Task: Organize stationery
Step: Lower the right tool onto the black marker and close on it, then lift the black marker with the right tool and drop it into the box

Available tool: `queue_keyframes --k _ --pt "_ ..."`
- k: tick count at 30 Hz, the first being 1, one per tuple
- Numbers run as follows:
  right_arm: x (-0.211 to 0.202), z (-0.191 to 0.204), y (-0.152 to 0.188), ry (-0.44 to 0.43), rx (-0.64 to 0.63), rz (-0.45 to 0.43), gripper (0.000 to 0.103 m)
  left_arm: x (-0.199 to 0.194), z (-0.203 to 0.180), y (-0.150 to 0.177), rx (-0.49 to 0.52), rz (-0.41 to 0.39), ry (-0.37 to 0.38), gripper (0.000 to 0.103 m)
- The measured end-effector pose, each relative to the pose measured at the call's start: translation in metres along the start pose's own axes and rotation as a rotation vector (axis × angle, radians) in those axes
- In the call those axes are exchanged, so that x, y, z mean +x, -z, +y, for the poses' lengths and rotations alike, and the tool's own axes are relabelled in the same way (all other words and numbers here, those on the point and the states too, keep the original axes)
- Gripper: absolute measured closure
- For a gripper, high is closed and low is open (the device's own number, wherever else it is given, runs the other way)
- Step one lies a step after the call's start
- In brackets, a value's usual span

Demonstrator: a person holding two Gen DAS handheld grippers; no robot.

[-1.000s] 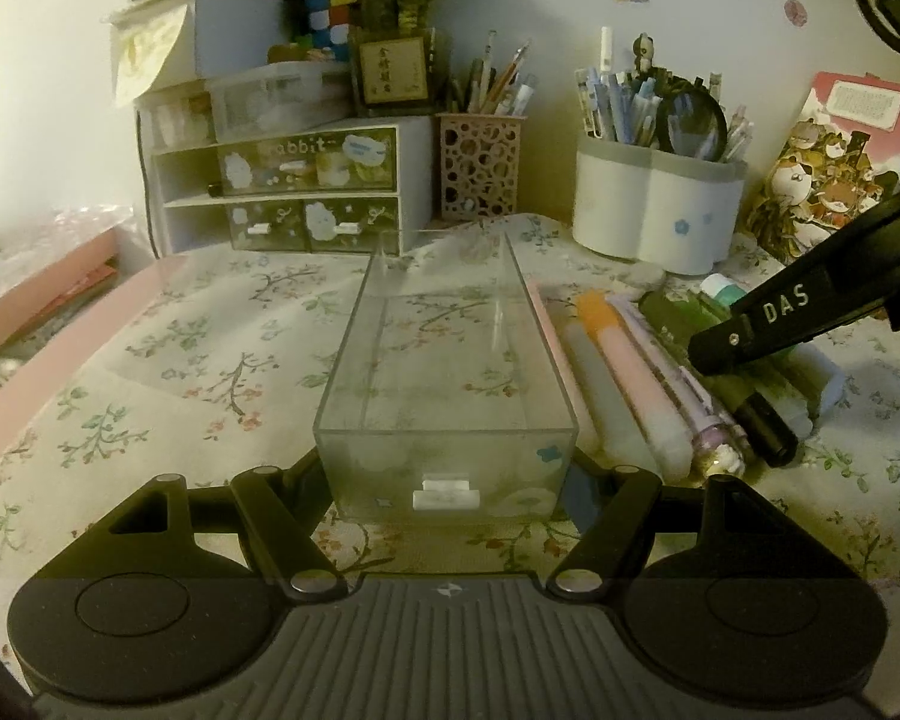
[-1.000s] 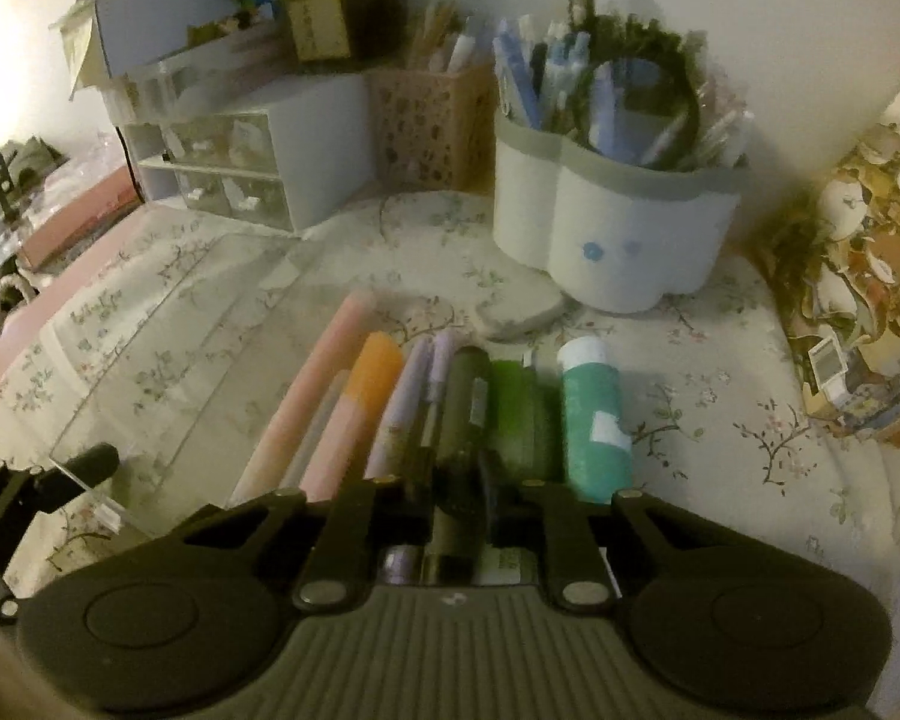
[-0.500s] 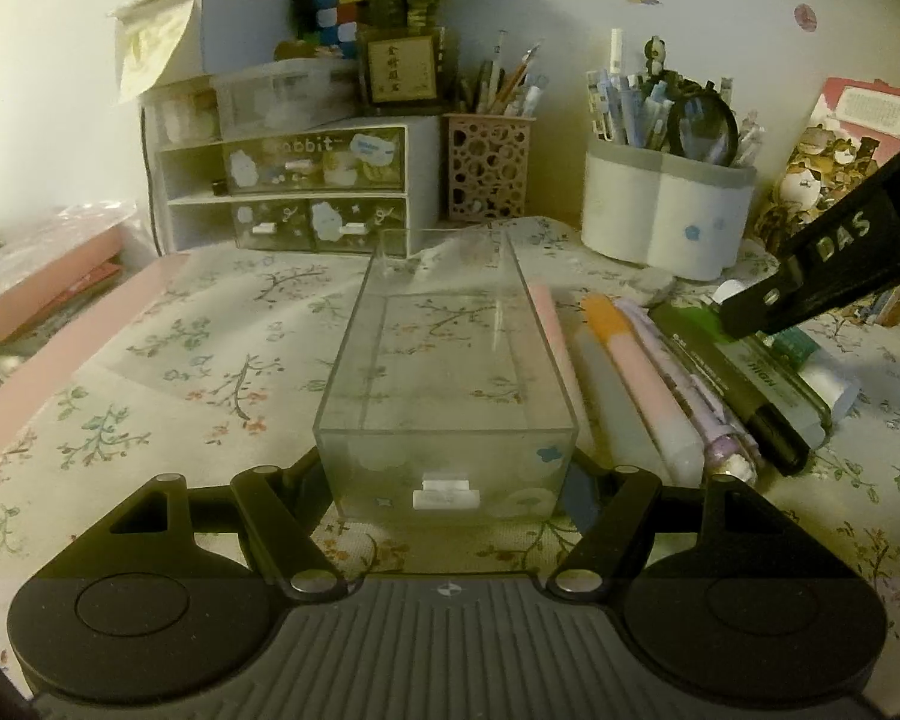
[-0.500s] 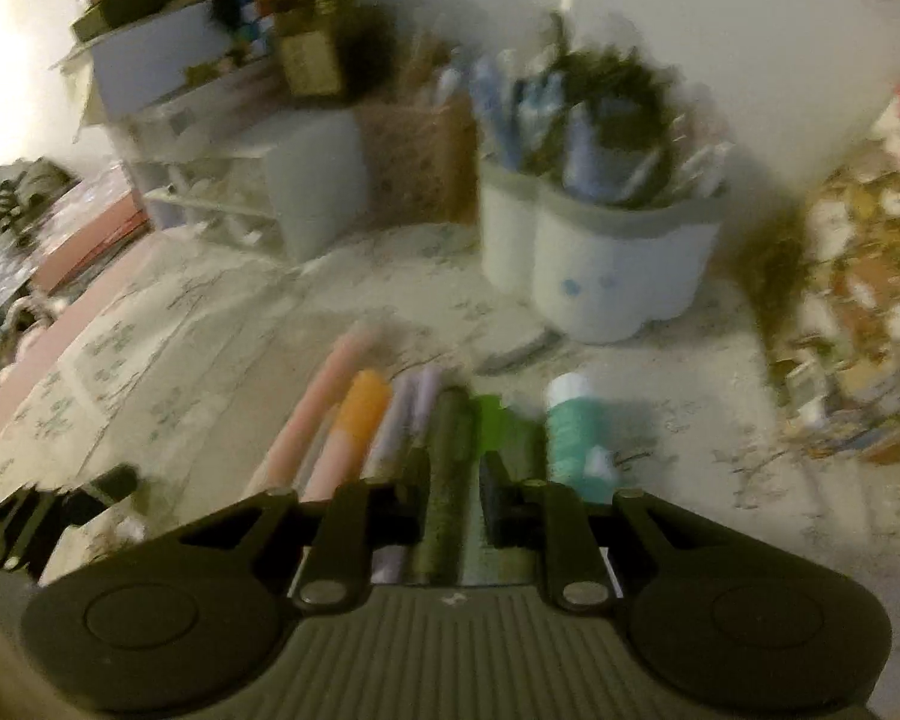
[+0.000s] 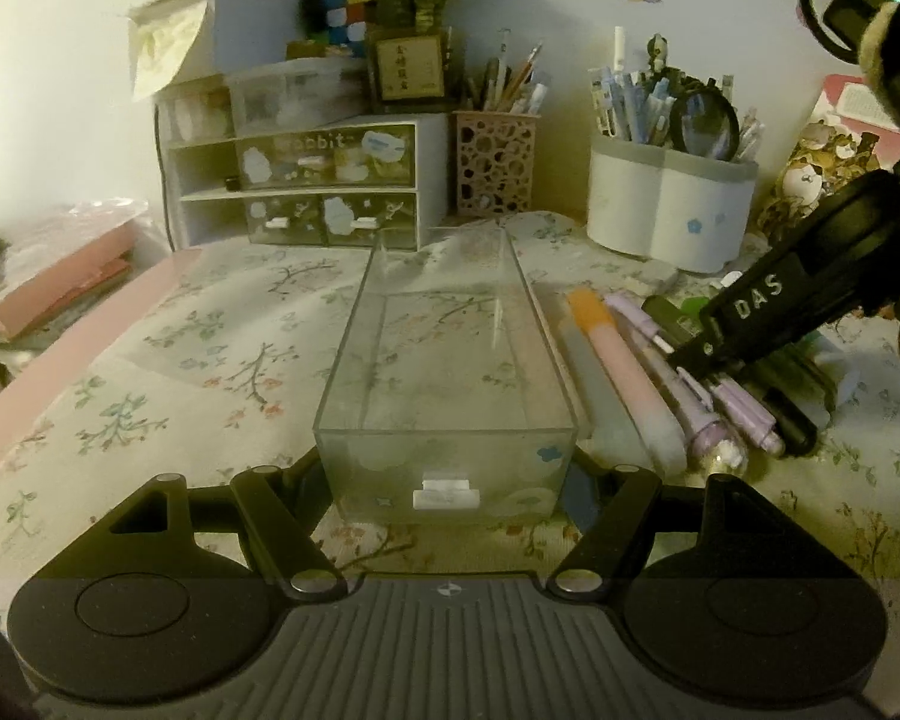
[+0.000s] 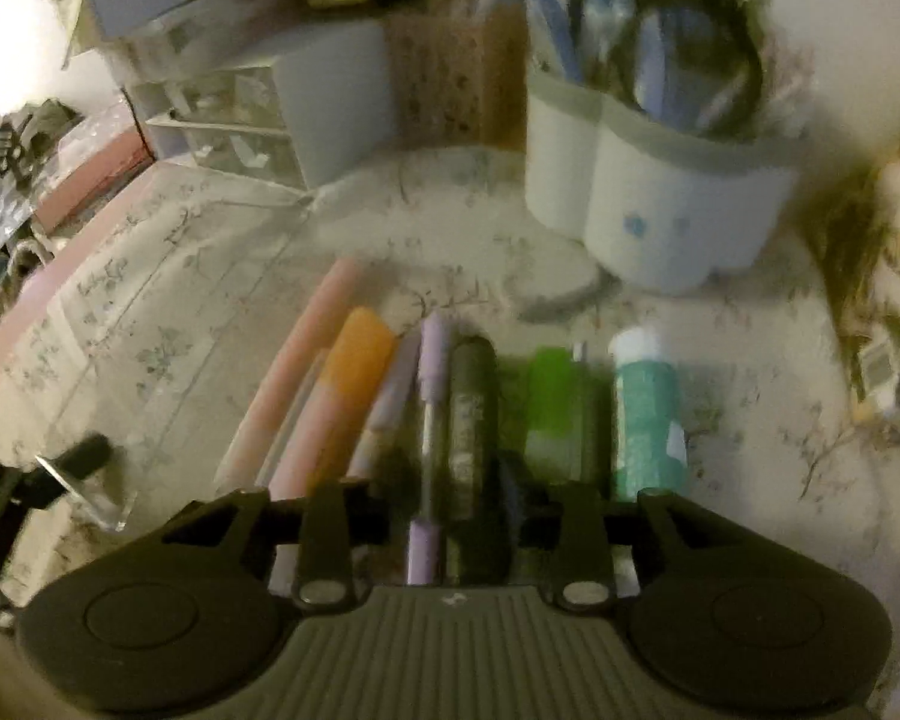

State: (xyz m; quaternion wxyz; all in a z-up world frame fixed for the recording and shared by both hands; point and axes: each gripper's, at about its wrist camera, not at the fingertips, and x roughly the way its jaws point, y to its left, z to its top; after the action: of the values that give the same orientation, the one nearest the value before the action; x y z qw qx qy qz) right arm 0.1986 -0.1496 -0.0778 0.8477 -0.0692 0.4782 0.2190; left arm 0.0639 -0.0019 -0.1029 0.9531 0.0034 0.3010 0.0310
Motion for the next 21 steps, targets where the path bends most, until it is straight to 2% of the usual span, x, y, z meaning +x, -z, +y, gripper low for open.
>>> queue_keyframes --k 10,14,18,21 --pt "-0.016 -0.024 -0.003 -0.032 0.199 -0.067 0.094 -0.001 0.000 0.003 -0.017 -0.014 0.001 0.031" --pt "-0.005 -0.027 0.000 -0.072 0.211 -0.027 0.093 -0.002 -0.001 0.003 -0.019 -0.017 -0.007 0.031" --pt "-0.007 -0.029 0.002 -0.073 0.237 -0.053 0.093 -0.002 -0.001 0.004 -0.014 -0.022 -0.007 0.031" --pt "-0.007 -0.029 0.003 -0.089 0.217 -0.034 0.093 -0.002 0.000 0.005 -0.013 -0.023 -0.002 0.031"
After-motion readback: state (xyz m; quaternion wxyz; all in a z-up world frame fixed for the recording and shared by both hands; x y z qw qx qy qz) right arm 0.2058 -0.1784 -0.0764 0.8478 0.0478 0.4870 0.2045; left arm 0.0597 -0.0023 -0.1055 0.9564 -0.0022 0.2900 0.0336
